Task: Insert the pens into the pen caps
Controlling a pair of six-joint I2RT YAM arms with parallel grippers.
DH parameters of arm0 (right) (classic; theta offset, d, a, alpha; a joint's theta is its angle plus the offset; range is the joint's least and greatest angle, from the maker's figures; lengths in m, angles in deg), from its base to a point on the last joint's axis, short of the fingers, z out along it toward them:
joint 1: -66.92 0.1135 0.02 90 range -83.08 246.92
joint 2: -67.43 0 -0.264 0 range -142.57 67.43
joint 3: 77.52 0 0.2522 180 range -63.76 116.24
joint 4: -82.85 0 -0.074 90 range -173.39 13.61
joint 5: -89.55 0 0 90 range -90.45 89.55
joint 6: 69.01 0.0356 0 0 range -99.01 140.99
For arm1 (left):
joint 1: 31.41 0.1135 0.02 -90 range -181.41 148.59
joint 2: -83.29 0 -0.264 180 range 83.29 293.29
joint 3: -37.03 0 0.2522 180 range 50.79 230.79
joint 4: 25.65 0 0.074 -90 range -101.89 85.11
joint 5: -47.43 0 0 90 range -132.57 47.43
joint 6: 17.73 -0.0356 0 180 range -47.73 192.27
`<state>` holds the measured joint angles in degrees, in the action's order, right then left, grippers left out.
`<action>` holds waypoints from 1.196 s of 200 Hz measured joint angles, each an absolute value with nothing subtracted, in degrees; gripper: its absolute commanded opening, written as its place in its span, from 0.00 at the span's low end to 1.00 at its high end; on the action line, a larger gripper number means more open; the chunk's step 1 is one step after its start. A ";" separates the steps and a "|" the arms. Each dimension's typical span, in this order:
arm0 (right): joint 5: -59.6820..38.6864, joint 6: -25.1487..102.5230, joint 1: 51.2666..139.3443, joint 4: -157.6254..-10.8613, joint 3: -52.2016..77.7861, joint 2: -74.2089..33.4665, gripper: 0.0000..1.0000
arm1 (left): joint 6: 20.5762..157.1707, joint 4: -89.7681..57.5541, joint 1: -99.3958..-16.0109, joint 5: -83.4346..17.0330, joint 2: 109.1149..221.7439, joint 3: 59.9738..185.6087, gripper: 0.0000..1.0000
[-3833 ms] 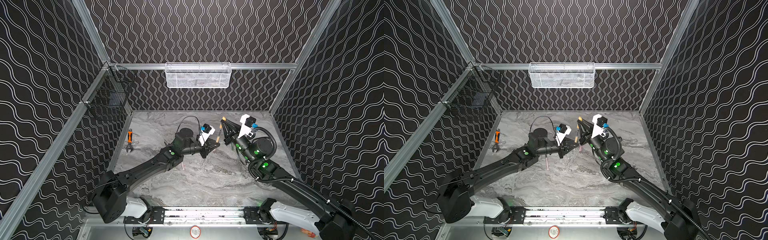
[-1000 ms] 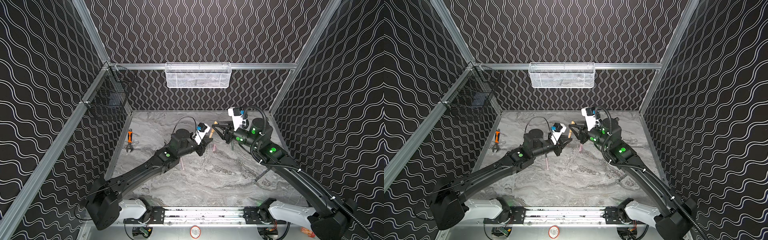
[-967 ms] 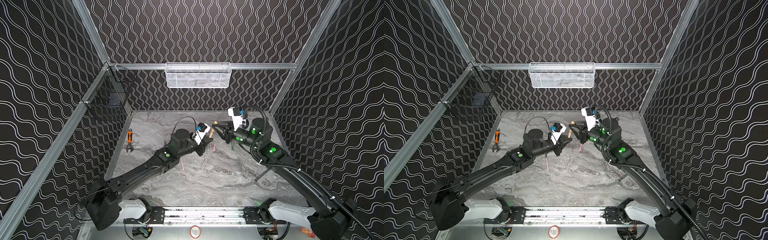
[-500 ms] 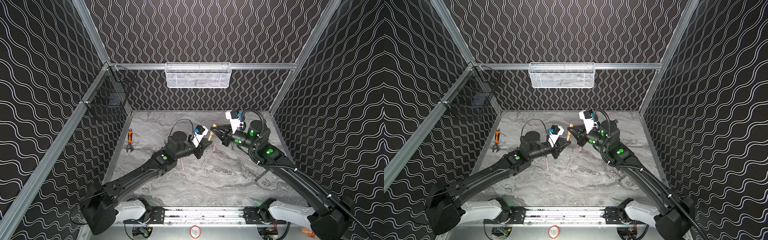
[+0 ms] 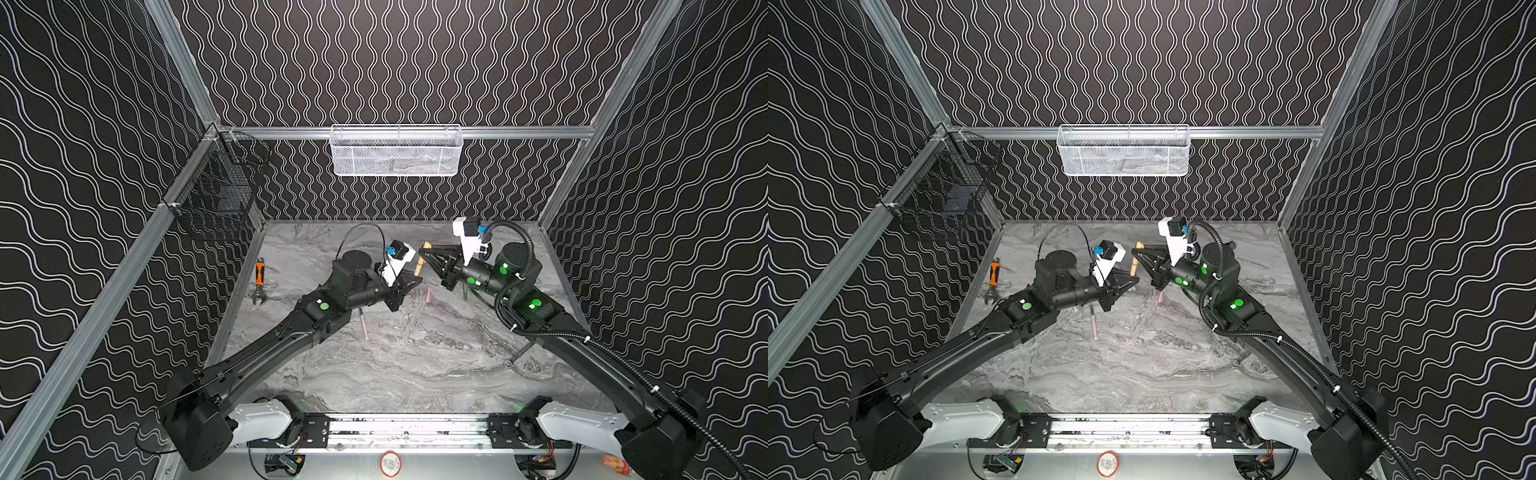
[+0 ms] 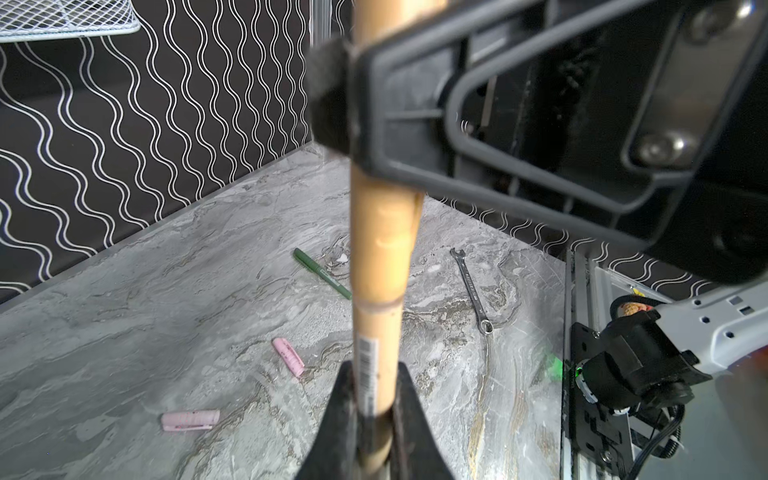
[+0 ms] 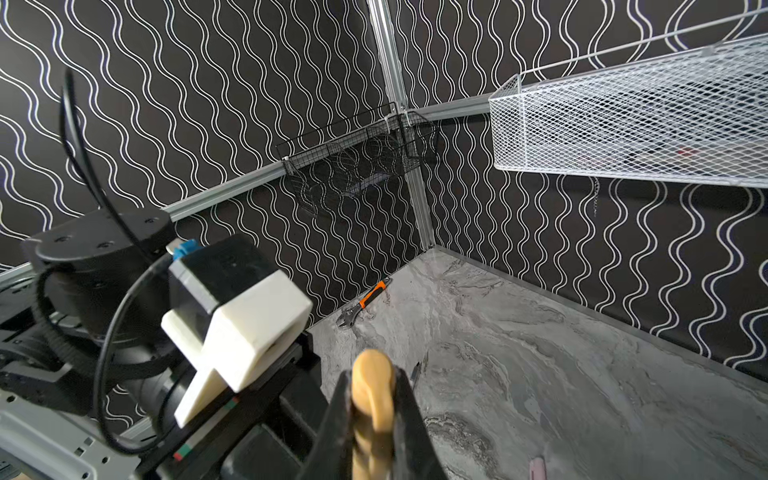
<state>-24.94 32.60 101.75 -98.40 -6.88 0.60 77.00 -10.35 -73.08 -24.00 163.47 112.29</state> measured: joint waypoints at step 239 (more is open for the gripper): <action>-21.96 33.96 101.99 -80.78 -0.06 7.44 0.48 | 85.02 -26.61 -70.88 -19.17 167.21 110.73 0.00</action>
<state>-21.96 33.96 101.99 -80.78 -0.06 7.44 85.02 -26.61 -70.88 -19.17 167.21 110.73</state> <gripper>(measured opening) 0.504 0.120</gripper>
